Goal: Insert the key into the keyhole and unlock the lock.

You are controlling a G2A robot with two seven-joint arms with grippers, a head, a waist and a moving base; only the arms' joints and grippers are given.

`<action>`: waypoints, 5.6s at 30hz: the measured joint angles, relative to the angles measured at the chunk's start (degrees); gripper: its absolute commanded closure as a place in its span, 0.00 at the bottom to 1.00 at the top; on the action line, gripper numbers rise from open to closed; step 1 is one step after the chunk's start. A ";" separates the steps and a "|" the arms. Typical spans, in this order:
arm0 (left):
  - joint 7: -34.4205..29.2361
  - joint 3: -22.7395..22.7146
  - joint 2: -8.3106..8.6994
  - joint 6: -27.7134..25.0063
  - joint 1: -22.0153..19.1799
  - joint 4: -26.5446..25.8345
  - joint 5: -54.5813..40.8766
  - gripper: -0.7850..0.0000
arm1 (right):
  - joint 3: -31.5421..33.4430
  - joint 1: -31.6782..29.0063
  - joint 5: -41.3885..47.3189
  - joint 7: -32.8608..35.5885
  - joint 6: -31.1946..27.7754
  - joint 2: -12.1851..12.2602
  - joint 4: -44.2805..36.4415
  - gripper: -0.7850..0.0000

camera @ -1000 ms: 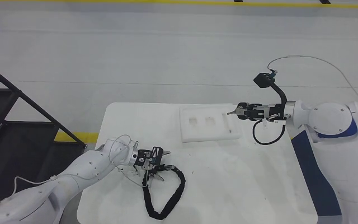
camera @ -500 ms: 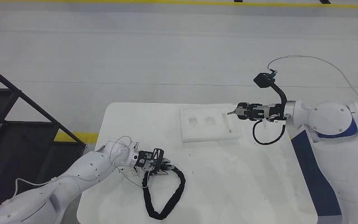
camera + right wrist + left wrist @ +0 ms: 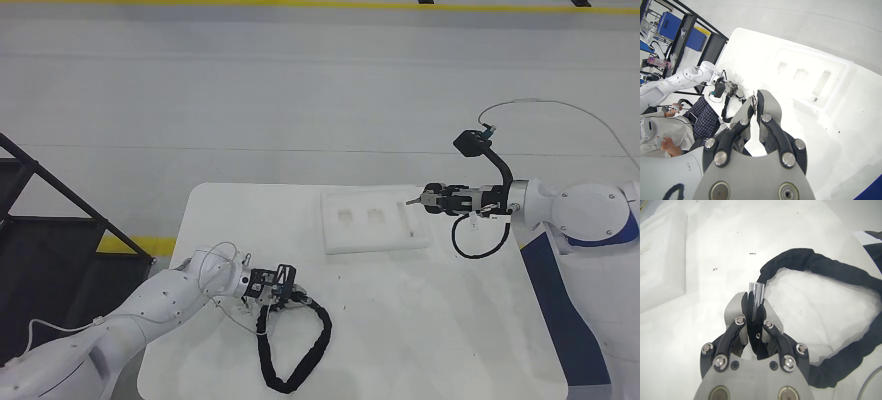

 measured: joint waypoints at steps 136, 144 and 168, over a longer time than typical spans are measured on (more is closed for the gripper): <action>12.59 -6.02 -25.52 10.83 -3.37 6.00 -11.82 1.00 | -6.68 -6.56 15.13 -13.02 47.85 20.88 -27.32 1.00; 12.81 -6.96 -25.71 10.22 -2.98 5.76 -10.72 1.00 | -8.56 -5.05 15.94 -13.84 48.67 21.83 -27.24 1.00; 13.02 -9.62 -26.29 7.63 -2.29 5.54 -9.73 1.00 | -13.45 -0.76 15.66 -13.45 48.28 23.36 -26.99 1.00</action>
